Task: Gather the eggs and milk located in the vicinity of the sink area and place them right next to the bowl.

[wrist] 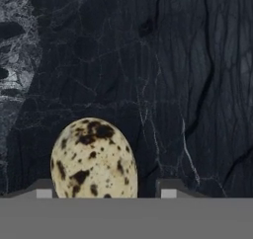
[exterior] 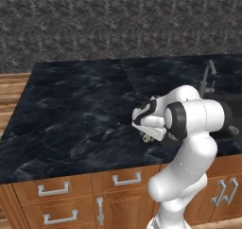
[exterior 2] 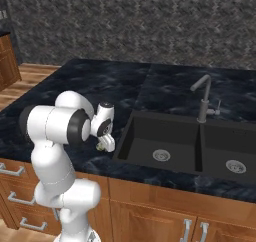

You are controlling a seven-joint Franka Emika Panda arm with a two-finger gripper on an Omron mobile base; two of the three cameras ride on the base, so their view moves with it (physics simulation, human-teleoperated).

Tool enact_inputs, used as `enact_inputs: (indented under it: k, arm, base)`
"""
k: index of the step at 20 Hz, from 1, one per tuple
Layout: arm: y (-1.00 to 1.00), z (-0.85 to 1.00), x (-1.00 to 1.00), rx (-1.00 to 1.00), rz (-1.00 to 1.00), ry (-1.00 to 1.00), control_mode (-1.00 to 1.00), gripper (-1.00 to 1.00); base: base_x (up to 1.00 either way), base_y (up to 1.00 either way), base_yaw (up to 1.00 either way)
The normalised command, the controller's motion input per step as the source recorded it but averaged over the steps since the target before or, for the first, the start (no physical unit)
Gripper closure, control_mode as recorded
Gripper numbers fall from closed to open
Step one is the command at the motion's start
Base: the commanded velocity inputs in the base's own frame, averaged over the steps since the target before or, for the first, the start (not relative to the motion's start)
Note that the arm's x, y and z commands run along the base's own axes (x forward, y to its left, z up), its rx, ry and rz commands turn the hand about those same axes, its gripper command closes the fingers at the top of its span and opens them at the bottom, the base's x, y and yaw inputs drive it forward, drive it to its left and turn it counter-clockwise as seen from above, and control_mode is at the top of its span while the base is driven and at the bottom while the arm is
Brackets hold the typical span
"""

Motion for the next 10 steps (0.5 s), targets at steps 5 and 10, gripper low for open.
enact_inputs:
  k: [5, 10]
  arm:
    - [0.13, -0.11, 0.0, 0.0, 0.03, 0.0, -1.0, 1.0]
    - [0.02, -0.01, 0.0, 0.0, 0.01, 0.0, -1.0, 1.0]
  base:
    - [0.0, 0.0, 0.0]
    - [0.0, 0.0, 0.0]
